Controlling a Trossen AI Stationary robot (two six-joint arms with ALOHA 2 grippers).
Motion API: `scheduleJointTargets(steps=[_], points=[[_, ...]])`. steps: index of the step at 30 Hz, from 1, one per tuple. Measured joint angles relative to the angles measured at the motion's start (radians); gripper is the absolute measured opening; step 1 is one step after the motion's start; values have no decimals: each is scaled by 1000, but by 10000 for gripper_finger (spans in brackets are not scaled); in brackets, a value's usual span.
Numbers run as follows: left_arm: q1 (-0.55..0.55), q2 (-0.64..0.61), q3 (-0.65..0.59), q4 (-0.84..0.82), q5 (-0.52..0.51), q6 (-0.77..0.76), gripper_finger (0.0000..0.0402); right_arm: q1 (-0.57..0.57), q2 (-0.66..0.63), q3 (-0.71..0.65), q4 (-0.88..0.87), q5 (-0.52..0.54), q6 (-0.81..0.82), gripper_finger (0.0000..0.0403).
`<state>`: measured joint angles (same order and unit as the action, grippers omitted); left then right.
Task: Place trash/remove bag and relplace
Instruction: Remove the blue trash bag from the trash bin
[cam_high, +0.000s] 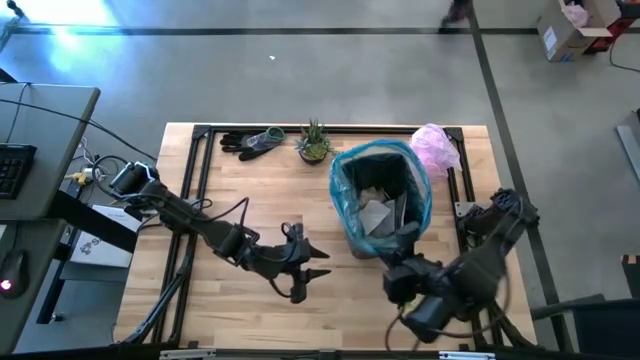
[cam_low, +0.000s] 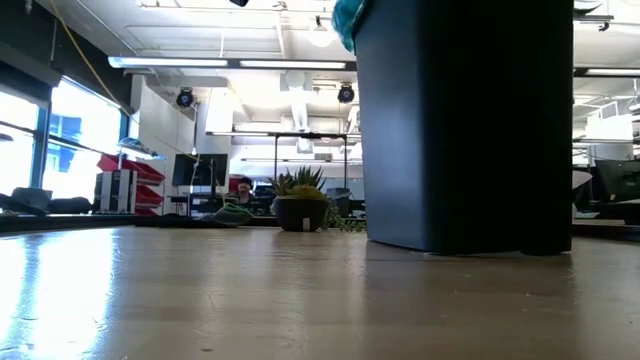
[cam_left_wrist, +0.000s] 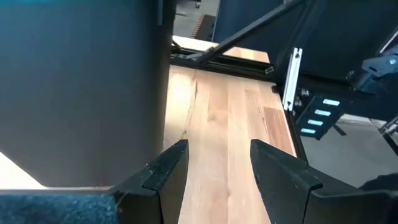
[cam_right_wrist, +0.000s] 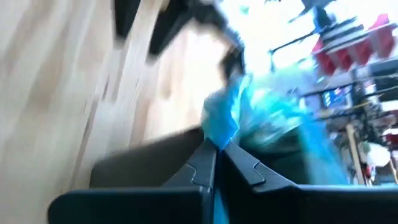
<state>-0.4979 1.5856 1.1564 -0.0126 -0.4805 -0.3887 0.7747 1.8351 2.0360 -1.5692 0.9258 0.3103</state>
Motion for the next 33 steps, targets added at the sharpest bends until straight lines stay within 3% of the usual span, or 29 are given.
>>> scheduleJointTargets(steps=[7, 11, 17, 22, 25, 27, 31, 33], points=[[14, 0, 0, 107, -2, 65, 158, 37, -2, 252, 7, 200, -58, 0], [14, 0, 0, 183, -4, 109, 158, 31, -8, 321, 19, 202, -61, 0], [14, 0, 10, 221, -6, 156, 158, 29, -10, 306, 33, 98, -49, 0], [17, 0, 15, 230, -9, 165, 158, 67, 1, 313, 54, 383, -88, 0], [18, 0, 15, 232, -10, 165, 158, 63, -25, 316, 137, 422, -119, 0], [19, 0, 15, 235, -10, 166, 158, 49, -43, 315, 190, 354, -132, 0], [19, 0, 15, 270, -21, 194, 158, 12, -51, 314, 189, 0, -122, 0], [19, 0, 15, 295, -45, 235, 158, 9, -45, 309, 157, -66, -104, 0]])
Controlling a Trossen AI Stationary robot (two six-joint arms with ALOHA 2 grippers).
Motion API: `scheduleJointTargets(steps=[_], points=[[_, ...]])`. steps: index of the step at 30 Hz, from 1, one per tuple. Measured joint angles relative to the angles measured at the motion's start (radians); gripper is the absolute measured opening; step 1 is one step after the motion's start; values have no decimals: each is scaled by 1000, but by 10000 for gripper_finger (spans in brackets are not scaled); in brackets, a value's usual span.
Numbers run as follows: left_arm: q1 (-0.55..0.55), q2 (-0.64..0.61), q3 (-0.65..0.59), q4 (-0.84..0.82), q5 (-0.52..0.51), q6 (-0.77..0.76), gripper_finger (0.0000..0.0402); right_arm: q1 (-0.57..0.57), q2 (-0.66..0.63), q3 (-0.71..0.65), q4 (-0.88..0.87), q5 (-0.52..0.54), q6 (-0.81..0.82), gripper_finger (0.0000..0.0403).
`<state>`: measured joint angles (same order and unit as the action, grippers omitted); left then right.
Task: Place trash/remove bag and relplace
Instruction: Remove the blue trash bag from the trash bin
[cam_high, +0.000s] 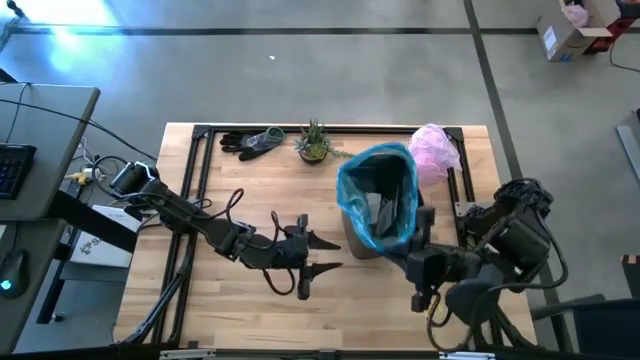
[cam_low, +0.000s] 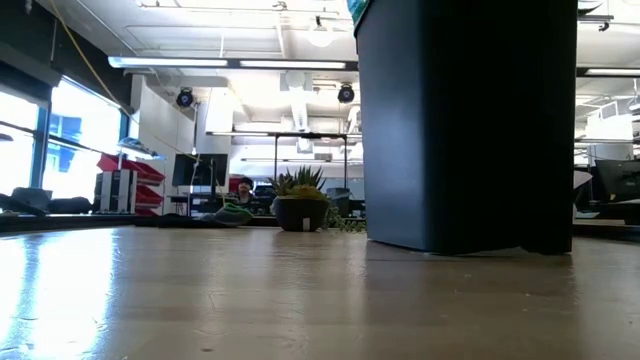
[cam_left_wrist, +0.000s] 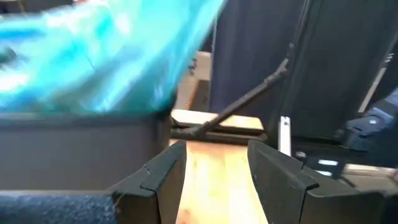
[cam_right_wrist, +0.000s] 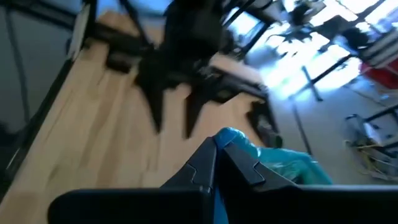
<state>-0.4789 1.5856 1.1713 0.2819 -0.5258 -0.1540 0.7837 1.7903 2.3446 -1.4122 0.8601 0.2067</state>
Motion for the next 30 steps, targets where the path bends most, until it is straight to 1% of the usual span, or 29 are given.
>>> scheduleJointTargets(steps=[2, 4, 8, 10, 12, 14, 16, 17, 19, 21, 23, 27, 29, 30], points=[[-4, 0, 0, 35, -35, 61, 158, 8, 1, -12, -15, -45, 4, 0], [-13, 0, 0, 78, -105, 149, 158, 18, 2, -19, -20, -101, 24, 0], [-38, 0, 22, 85, -275, 481, 158, 42, 3, -20, -35, -215, 87, 0], [-41, -1, 24, 85, -336, 606, 158, 58, 3, -20, -41, -262, 126, 0], [-29, -1, 24, 83, -410, 664, 158, 73, 3, -20, -46, -295, 171, 0], [2, -5, 24, 81, -468, 667, 158, 94, 3, -20, -62, -318, 230, 0], [29, -8, 24, 77, -468, 644, 158, 120, 6, -20, -104, -318, 292, 0], [41, -8, 24, 74, -452, 641, 158, 136, 8, -20, -132, -315, 327, 0], [57, -7, 24, 69, -393, 638, 158, 165, 12, -20, -166, -314, 400, 0], [69, -7, 24, 74, -339, 638, 158, 189, 14, -20, -154, -313, 420, 0], [83, -7, 32, 80, -310, 637, 158, 214, 18, -20, -144, -313, 437, 0], [119, -6, 93, 82, -284, 583, 158, 246, 23, -20, -157, -314, 496, 0], [146, -6, 137, 70, -229, 531, 158, 251, 23, -20, -144, -305, 495, 0], [162, -6, 167, 35, -186, 498, 158, 252, 23, -20, -139, -295, 492, 0]])
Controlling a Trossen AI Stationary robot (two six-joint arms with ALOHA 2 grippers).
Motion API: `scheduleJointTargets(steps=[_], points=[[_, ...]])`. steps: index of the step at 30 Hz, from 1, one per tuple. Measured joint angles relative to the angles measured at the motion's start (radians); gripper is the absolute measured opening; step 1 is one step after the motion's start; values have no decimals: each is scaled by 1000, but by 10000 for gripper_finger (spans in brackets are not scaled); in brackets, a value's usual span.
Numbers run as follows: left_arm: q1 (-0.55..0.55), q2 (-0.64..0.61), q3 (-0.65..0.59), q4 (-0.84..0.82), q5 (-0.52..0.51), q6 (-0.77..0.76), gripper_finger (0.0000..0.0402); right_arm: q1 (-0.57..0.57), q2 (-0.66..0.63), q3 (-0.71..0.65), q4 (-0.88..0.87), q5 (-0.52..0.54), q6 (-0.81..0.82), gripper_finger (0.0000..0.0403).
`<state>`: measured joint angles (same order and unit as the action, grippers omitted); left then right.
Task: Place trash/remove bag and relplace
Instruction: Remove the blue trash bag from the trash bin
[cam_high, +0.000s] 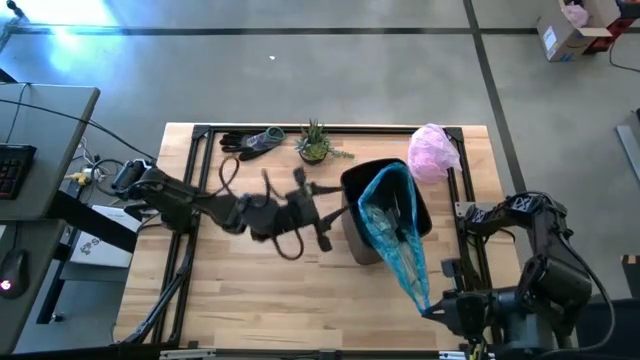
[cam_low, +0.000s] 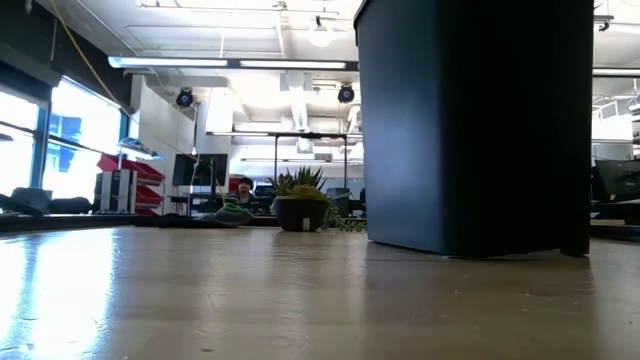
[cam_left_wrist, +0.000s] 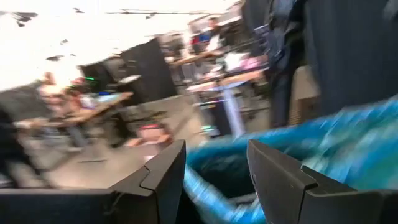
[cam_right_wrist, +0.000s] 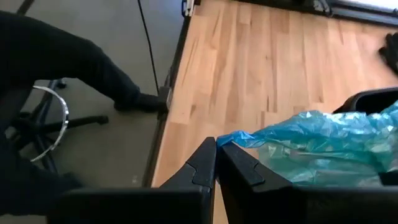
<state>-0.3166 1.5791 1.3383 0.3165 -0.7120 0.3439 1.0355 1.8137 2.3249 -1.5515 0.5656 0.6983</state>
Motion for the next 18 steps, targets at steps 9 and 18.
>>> scheduleJointTargets(steps=[9, 18], points=[[226, 114, 413, -632, 355, -257, 158, -36, 43, 0, 8, 26, -83, 0], [329, 332, 716, -902, 505, -193, 158, -74, 73, 0, 8, 17, -162, 0]])
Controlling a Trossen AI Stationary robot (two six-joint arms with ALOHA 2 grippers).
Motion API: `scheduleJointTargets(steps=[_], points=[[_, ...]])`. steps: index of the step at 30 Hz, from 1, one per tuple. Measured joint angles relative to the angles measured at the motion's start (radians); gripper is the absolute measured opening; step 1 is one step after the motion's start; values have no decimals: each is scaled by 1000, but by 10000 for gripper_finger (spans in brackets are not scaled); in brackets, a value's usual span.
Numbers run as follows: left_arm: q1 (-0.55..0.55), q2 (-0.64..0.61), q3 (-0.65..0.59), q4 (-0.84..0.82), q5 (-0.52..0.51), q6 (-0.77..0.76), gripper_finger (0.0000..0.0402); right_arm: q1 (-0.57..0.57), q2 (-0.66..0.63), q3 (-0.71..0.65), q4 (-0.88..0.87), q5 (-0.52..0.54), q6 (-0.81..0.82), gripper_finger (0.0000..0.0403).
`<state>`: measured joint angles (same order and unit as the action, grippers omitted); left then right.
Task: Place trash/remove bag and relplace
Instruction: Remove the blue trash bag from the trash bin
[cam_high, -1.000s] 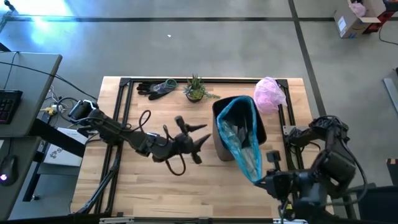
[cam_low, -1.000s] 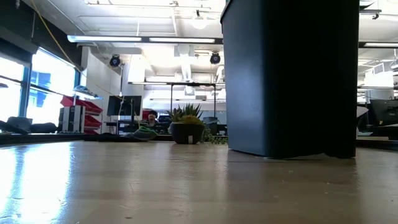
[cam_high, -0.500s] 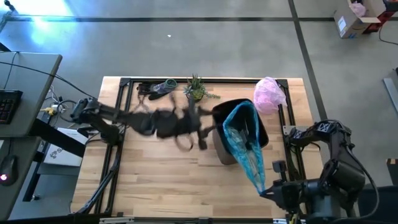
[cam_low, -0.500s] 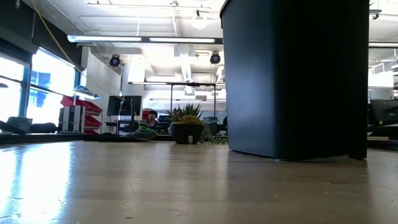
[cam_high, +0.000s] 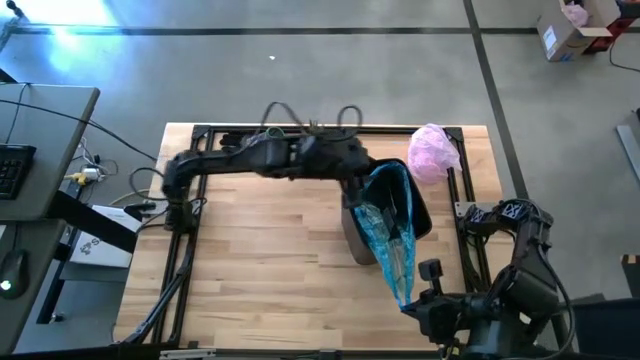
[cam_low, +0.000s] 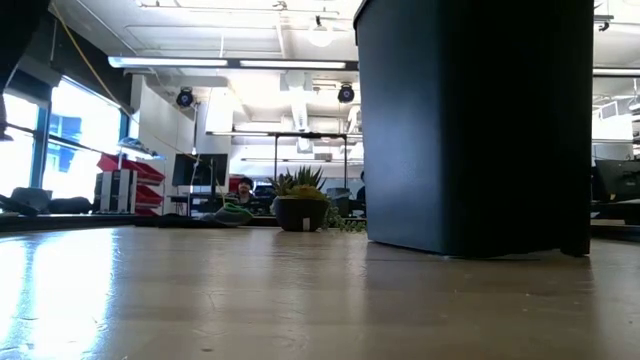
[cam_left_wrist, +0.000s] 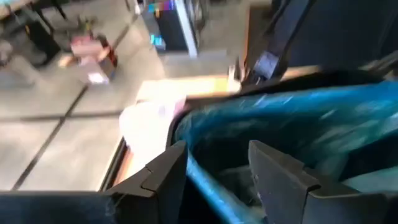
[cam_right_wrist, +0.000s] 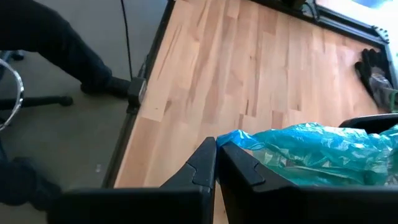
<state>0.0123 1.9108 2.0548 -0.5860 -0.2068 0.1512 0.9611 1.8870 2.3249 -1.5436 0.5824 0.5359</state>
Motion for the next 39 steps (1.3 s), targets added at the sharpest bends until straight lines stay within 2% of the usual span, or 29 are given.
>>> scheduleJointTargets(steps=[5, 9, 12, 16, 20, 27, 30, 34, 39], points=[[48, 104, 117, -112, 55, 11, 158, -6, 0, 0, 0, -18, -18, 0], [54, 151, 161, -141, -38, 102, 158, -6, 0, 0, 0, -26, -20, 0], [46, 158, 188, -136, -42, 161, 158, -6, 0, 0, 0, -26, -26, 0], [45, 156, 186, -145, -31, 169, 158, -6, 0, 0, 1, -19, -61, 0], [52, 160, 184, -149, 32, 157, 158, -14, 0, 0, 29, -11, -97, 0], [54, 203, 186, -182, 60, 131, 158, -39, 0, 0, 88, -18, -171, 0], [49, 220, 186, -208, 39, 149, 154, -45, 0, 0, 97, -27, -177, 0], [33, 239, 184, -252, -34, 202, 117, -43, 0, 0, 101, -34, -177, 0], [24, 233, 185, -341, -103, 241, 15, -38, 0, 0, 97, -35, -176, 0]])
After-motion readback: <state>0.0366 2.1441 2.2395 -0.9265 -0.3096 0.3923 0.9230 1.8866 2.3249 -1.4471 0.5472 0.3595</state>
